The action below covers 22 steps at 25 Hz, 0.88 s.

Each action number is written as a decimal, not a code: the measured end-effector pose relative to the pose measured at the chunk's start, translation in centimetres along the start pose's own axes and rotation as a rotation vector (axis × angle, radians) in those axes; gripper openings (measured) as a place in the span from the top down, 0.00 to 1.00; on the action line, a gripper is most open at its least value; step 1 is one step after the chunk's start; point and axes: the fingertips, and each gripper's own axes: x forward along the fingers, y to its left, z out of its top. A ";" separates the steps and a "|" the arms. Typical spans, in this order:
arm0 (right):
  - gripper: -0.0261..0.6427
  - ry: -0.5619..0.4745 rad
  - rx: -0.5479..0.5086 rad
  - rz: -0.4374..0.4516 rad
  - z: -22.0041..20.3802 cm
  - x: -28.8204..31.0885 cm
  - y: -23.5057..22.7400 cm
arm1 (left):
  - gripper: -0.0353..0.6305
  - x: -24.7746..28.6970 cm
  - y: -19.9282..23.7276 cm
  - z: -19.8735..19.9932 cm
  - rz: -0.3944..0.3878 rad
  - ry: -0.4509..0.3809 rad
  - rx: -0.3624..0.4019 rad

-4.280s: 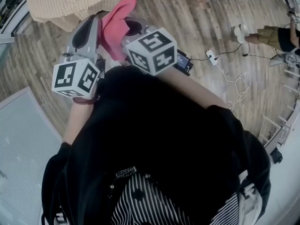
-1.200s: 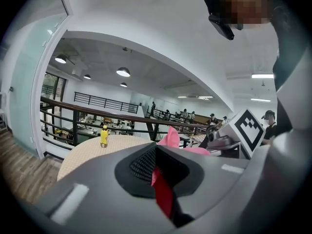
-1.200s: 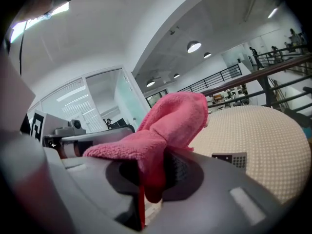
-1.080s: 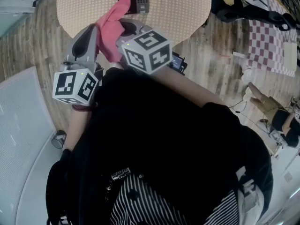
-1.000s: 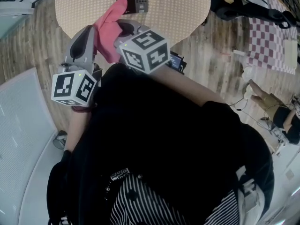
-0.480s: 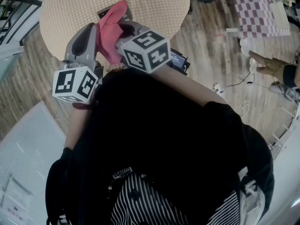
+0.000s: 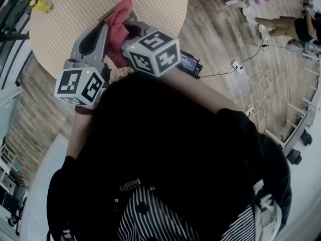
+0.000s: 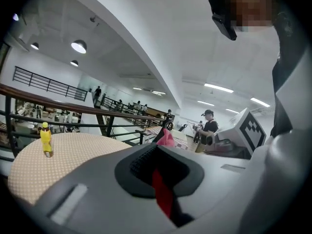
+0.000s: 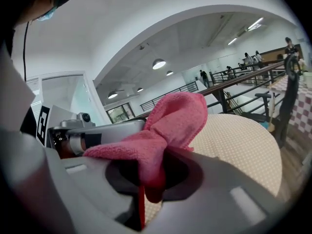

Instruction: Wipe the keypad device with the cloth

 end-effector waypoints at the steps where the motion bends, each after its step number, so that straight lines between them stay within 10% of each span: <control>1: 0.86 0.000 0.007 -0.011 -0.4 0.4 0.4 | 0.95 -0.4 0.3 -0.3 -0.015 0.008 -0.005; 11: 0.86 0.029 0.042 -0.104 -3.1 1.9 0.6 | 0.95 -1.1 1.3 -2.9 -0.105 0.053 -0.025; 22: 0.86 0.114 0.069 -0.003 -2.0 8.4 -2.0 | 0.95 2.1 8.0 -3.4 0.009 0.091 -0.061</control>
